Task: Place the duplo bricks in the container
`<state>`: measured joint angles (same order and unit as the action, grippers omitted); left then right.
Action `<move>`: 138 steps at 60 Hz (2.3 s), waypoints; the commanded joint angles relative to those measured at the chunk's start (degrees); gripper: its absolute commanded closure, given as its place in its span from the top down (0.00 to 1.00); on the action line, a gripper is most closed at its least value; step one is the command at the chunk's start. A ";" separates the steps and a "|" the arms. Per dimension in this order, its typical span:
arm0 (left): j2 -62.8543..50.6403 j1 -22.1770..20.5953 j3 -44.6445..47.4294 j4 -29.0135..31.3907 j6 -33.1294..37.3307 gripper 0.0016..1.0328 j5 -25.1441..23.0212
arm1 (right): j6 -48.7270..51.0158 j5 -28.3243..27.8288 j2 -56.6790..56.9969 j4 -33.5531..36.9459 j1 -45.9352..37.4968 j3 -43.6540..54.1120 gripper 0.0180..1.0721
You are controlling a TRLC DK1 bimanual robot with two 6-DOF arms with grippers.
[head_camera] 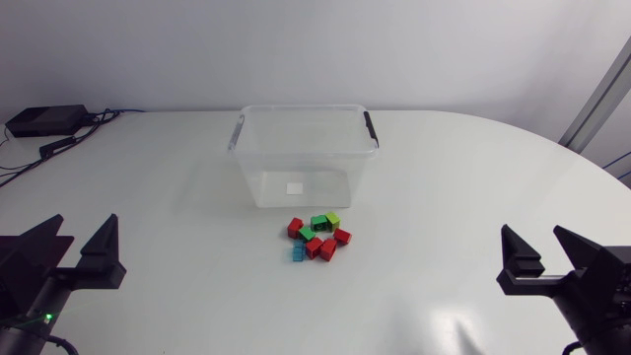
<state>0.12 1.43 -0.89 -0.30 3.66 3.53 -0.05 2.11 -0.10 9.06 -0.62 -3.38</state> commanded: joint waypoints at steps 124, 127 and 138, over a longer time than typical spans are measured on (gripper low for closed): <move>-101.63 -29.47 -73.82 46.53 0.03 0.93 -9.51 | 1.55 -12.22 -65.56 13.79 4.31 -33.63 0.95; -103.66 -30.26 -75.32 46.61 -0.67 0.93 -10.03 | 1.55 -13.71 -66.52 12.83 4.31 -33.27 0.95; -110.95 -33.16 -80.33 47.67 -3.22 0.93 -10.39 | 2.08 -16.96 -67.84 9.13 5.19 -31.78 0.95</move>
<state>-107.31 -30.61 -78.65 45.98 2.50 -6.13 0.56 -14.17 -67.02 19.51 3.55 -36.75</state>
